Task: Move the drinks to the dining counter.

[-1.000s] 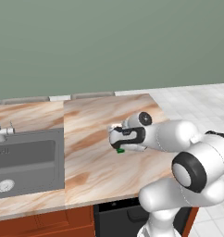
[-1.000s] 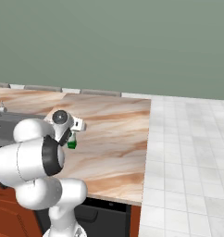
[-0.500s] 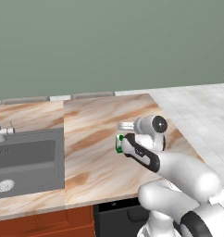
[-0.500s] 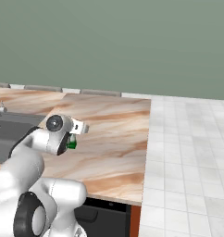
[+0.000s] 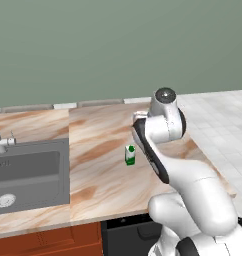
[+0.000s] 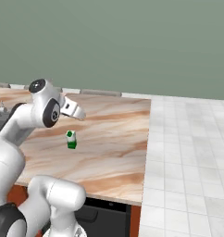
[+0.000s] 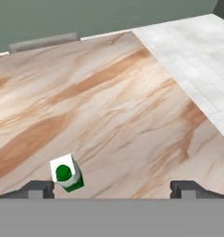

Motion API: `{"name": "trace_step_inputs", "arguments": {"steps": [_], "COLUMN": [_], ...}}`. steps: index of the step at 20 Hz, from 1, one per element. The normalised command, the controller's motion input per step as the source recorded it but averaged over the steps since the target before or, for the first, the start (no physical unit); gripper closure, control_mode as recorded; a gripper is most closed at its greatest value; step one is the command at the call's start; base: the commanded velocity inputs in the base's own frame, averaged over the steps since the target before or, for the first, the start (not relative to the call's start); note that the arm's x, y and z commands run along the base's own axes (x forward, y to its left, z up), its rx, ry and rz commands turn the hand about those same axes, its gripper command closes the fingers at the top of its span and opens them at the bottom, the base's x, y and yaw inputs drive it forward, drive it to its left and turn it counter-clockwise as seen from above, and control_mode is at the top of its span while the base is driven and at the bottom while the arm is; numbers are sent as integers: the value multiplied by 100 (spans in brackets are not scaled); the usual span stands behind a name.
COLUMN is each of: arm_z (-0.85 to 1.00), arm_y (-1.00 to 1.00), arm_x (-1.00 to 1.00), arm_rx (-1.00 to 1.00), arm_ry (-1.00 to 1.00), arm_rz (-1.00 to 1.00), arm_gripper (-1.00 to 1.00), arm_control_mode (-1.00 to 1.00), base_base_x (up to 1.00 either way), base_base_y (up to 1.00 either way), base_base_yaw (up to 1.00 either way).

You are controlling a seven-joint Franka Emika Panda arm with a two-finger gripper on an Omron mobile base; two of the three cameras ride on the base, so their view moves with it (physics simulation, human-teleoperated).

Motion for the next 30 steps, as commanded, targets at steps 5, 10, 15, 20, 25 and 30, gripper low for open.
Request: {"name": "trace_step_inputs", "arguments": {"steps": [5,10,15,20,25,30], "arm_z": [52,-9,-19,2,5,0], "arm_y": [-3,-2,0,-22,-15,0], "arm_x": [-25,-74,-97,-81,-63,-75], "arm_rx": [-1,0,0,1,1,0], "arm_ry": [37,0,0,-12,-9,-19], "arm_rz": [-9,0,2,5,7,14], "arm_gripper": [-100,-100,-100,-100,-100,-100], "arm_control_mode": [-100,-100,-100,-100,-100,-100], "base_base_x": [0,0,0,0,0,0], "base_base_y": [0,0,0,0,0,0], "base_base_yaw": [0,0,0,0,0,0]}}
